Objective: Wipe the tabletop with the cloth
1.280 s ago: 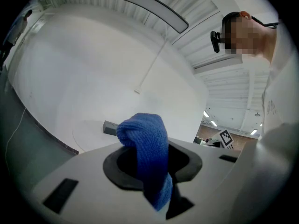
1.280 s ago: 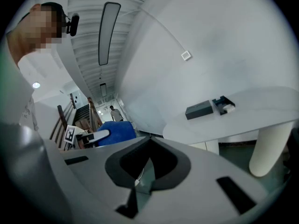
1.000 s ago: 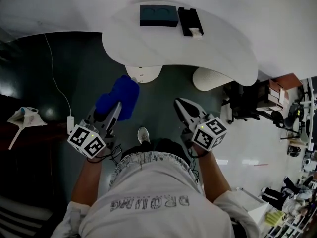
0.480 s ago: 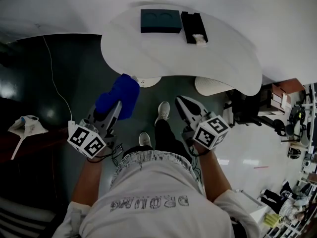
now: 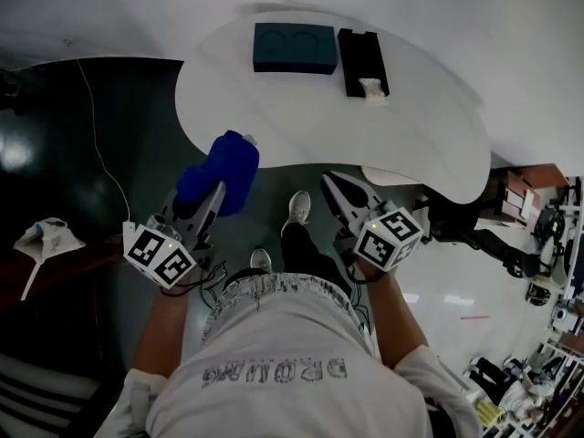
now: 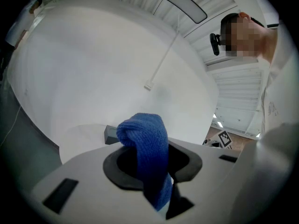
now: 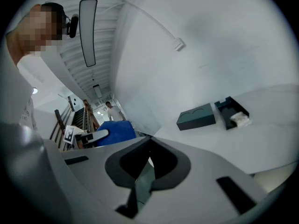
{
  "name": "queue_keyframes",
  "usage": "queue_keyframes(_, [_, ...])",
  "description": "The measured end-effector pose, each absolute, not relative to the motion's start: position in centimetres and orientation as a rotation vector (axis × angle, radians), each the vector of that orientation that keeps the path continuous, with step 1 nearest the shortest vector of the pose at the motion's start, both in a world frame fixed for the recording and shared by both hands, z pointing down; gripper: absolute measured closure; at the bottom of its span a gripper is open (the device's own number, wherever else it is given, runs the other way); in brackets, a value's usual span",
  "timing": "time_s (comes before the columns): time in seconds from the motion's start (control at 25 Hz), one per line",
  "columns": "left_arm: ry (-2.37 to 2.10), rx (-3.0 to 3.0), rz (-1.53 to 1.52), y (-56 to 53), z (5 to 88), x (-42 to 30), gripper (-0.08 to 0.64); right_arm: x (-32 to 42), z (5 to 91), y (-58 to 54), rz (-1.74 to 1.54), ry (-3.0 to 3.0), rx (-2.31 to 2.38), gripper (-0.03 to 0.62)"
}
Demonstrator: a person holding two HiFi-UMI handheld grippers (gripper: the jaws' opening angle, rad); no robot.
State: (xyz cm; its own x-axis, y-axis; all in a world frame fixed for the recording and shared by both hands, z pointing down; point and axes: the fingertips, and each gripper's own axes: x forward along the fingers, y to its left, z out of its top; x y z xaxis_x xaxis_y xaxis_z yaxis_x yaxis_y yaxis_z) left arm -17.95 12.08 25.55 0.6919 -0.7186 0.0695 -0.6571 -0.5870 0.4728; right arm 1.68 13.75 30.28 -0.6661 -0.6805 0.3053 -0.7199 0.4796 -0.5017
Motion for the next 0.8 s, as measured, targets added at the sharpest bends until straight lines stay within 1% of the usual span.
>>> queue_keyframes(0.4, [-1.125, 2.378, -0.128, 4.6, 26.8, -13.8, 0.436, 6.5, 31.2, 5.4, 0.996, -2.658, 1.195, 0.584])
queue_keyframes(0.8, [-1.185, 2.318, -0.1, -2.0, 28.6, -10.8, 0.436, 9.7, 32.7, -1.5, 1.021, -2.632, 1.1, 0.584])
